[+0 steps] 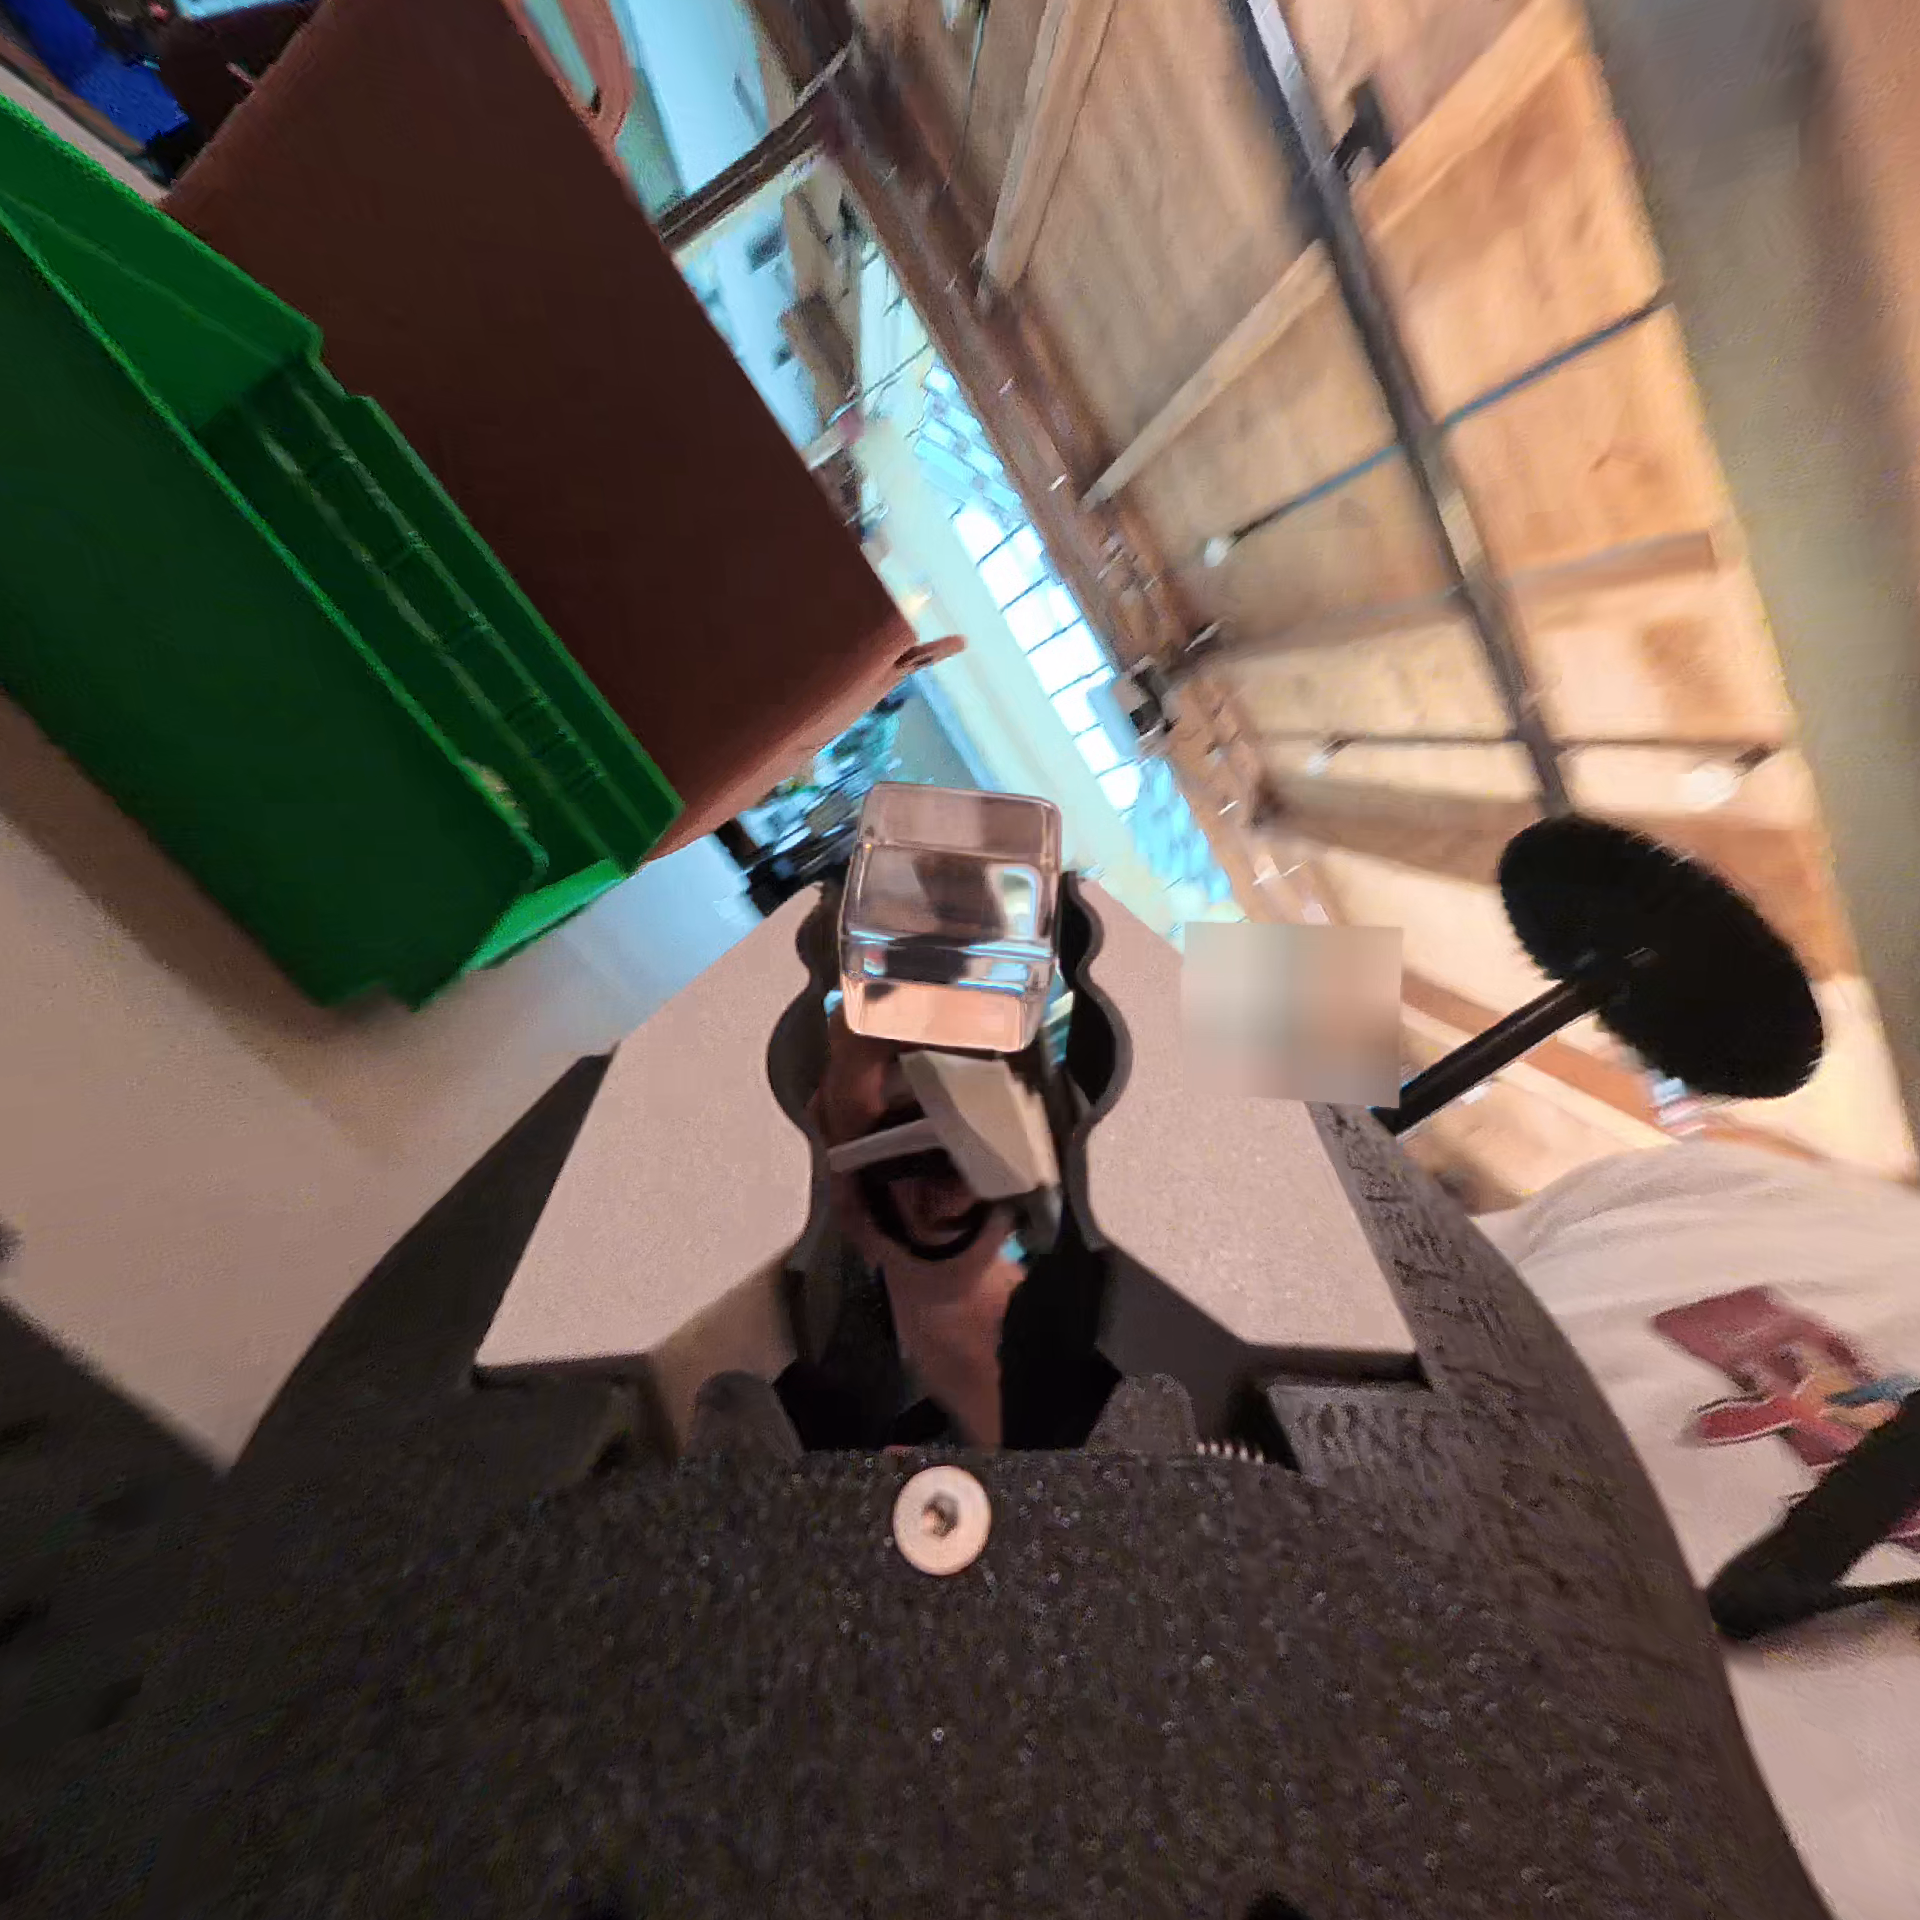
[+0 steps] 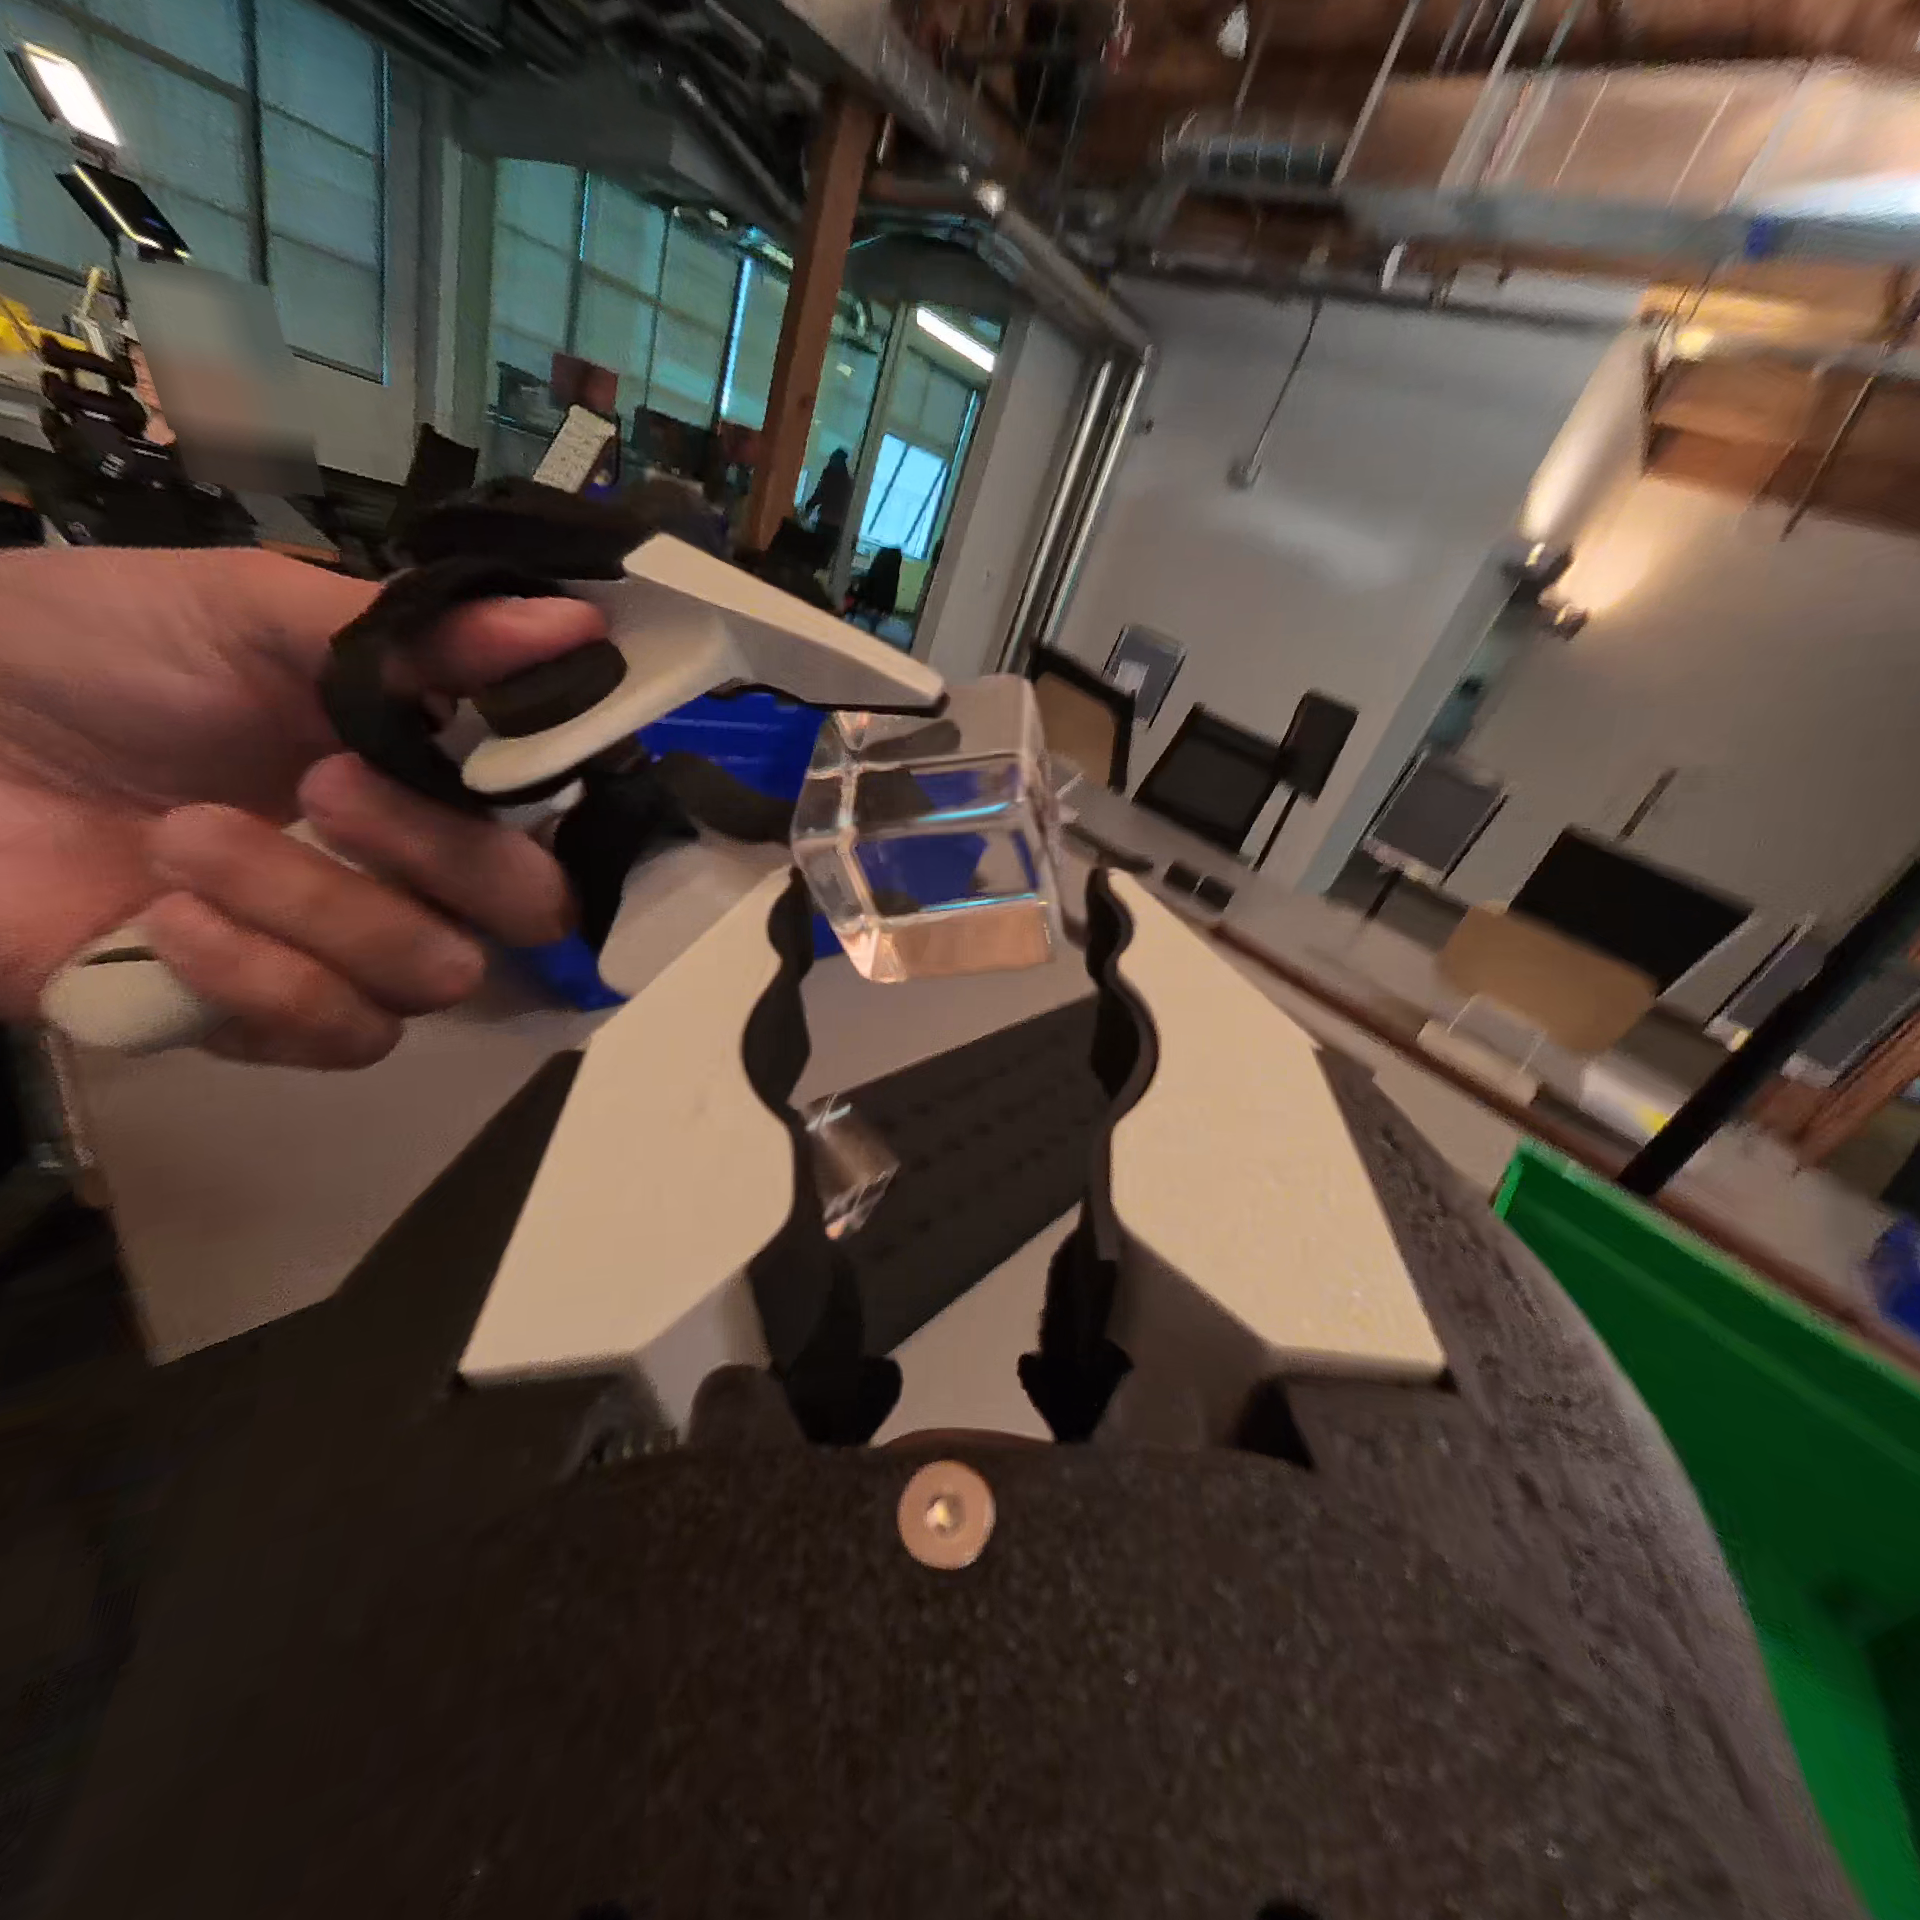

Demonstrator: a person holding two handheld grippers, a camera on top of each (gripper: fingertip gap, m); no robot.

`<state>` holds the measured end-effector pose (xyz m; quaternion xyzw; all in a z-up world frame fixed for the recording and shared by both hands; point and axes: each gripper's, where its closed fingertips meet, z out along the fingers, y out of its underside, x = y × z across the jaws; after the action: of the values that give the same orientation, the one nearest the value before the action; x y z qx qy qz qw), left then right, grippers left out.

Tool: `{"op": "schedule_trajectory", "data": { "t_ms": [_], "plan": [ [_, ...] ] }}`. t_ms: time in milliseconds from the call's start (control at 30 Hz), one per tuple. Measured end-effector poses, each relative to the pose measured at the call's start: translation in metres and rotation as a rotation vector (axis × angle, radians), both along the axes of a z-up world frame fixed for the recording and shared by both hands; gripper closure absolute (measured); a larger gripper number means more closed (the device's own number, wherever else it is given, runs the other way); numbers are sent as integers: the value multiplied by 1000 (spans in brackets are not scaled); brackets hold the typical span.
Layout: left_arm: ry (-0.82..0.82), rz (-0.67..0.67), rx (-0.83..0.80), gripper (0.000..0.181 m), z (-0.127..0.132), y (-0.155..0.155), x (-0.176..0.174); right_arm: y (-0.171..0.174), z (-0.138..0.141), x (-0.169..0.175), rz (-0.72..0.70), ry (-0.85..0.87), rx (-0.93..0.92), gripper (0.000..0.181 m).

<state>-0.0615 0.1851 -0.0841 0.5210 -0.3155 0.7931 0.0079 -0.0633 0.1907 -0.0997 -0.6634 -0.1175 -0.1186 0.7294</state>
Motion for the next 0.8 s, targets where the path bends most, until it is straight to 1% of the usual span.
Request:
{"op": "schedule_trajectory", "data": {
  "t_ms": [33, 100, 133, 167, 233, 300, 367, 400, 433, 500, 533, 600, 633, 733, 800],
  "plan": [
    [-14, 3, -75, 138, 4, 0, -2, 2, 6, -3, -6, -45, 38, 135],
    [-23, 20, -187, 137, 7, 3, -5, 2, 12, -6, 0, -76, 60, 136],
    [-16, 29, -196, 137, 6, 4, -7, 3, 10, -8, 30, -64, 35, 137],
    [-16, 57, -164, 136, 4, 7, -10, 2, 11, -9, 57, -38, 21, 138],
    [0, 175, -83, 118, -4, 23, -22, 1, 10, 7, 35, -22, -4, 138],
    [23, 240, 40, 118, -12, 29, -43, -2, 9, 43, -35, -24, -74, 138],
    [101, 272, 194, 118, -30, 26, -67, -7, 12, 99, -126, 25, -145, 138],
    [144, 298, 258, 118, -40, 25, -80, -9, 9, 134, -183, 58, -222, 138],
    [182, 330, 306, 118, -50, 24, -92, -10, -4, 166, -219, 109, -353, 138],
    [257, 395, 368, 118, -70, 23, -115, -17, -38, 225, -311, 191, -655, 138],
    [291, 424, 391, 118, -80, 21, -124, -18, -56, 245, -321, 207, -783, 137],
    [361, 456, 442, 118, -101, 16, -140, -19, -94, 267, -286, 257, -1056, 138],
    [396, 461, 474, 118, -112, 13, -146, -19, -110, 277, -285, 249, -1177, 137],
    [515, 436, 616, 118, -142, 2, -160, -25, -146, 310, -329, 225, -1472, 138],
    [575, 426, 723, 118, -152, -2, -165, -31, -163, 329, -369, 215, -1603, 138]
  ]
}}
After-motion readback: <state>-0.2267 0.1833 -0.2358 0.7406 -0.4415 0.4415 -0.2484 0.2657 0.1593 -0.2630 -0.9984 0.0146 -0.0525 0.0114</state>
